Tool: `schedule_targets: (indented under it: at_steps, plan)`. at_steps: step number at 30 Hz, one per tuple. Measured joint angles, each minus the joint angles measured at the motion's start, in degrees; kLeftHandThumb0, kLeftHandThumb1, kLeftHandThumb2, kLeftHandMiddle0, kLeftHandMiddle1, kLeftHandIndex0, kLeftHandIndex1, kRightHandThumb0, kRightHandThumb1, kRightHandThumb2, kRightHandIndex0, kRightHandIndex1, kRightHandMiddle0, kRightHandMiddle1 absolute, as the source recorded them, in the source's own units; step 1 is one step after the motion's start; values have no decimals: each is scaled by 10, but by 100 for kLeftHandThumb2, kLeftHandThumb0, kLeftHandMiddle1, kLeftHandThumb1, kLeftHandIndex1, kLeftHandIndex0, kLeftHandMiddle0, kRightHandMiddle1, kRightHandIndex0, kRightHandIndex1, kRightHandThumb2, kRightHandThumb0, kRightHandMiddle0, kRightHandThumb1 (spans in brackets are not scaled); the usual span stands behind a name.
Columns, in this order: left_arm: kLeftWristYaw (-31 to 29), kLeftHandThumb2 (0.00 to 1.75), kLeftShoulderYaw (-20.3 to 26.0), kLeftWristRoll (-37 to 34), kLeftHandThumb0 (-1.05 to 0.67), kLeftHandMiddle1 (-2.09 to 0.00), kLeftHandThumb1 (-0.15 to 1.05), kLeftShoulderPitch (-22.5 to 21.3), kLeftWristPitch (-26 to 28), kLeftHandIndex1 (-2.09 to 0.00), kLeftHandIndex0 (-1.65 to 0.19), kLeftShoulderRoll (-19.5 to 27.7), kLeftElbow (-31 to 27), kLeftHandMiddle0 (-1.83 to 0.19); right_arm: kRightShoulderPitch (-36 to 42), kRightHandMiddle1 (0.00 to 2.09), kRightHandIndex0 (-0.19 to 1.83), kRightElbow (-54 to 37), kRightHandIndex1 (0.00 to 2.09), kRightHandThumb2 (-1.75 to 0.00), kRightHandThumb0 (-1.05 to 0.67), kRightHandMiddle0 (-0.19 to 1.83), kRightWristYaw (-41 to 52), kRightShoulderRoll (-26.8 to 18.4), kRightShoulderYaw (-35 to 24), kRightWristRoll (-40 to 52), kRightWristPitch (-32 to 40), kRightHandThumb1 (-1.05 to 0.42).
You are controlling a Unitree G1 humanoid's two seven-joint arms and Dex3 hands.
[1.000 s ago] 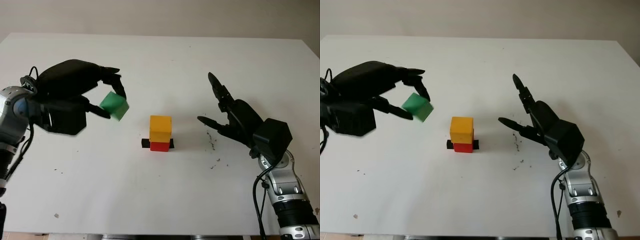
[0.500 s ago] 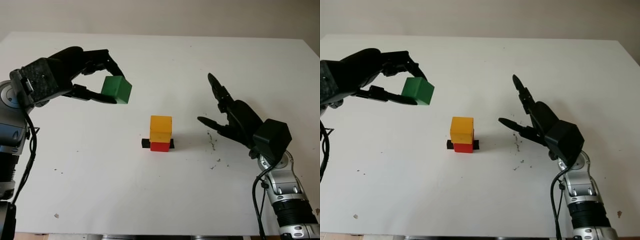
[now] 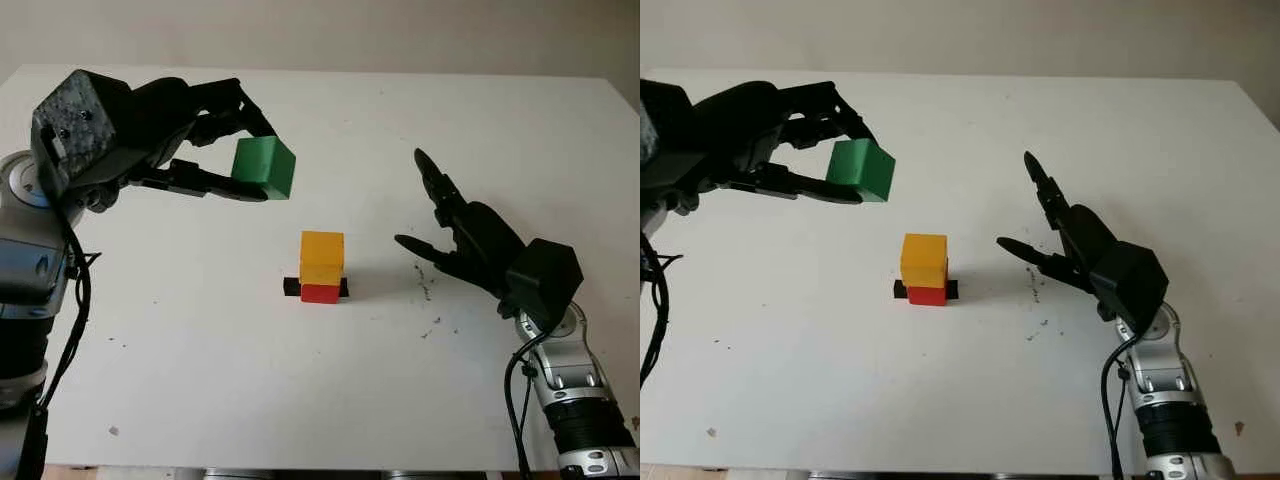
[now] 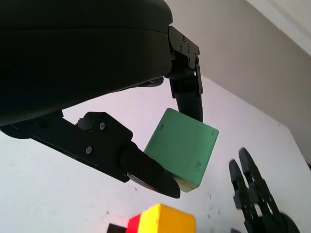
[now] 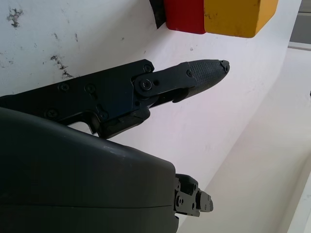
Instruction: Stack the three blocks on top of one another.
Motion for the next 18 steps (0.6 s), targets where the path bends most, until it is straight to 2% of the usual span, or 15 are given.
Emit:
schedule_targets:
  at_steps: [5, 7, 12, 14, 16, 18]
  plan:
    - [-38, 5, -60, 19, -34, -8, 100, -58, 109, -165, -23, 7, -57, -29, 0, 5, -19, 0, 1, -13, -69, -12, -3, 1, 0, 2, 1, -105]
    - [-57, 5, -86, 25, -35, -8, 100, -88, 133, -165, -24, 10, -64, -30, 0, 5, -19, 0, 2, -13, -69, -12, -5, 2, 2, 0, 1, -105]
    - [-87, 6, -127, 40, -38, -8, 101, -145, 168, -160, -29, 11, -52, -31, 0, 5, -19, 0, 0, -14, -70, -13, -6, 5, 6, -1, 2, -105]
    - [-96, 6, -141, 47, -40, -8, 101, -165, 173, -165, -27, 11, -39, -33, 0, 5, -19, 0, 1, -14, -71, -13, -9, 5, 8, -5, 2, -105]
    - [-102, 5, -151, 49, -39, -8, 101, -181, 202, -170, -26, 7, -28, -36, 1, 5, -19, -1, 1, -14, -71, -13, -12, 8, 11, -8, 2, -105]
    - [-104, 5, -153, 45, -39, -9, 101, -191, 234, -165, -24, 2, -20, -38, 1, 5, -19, -1, 2, -13, -71, -12, -16, 12, 12, -9, 2, -105]
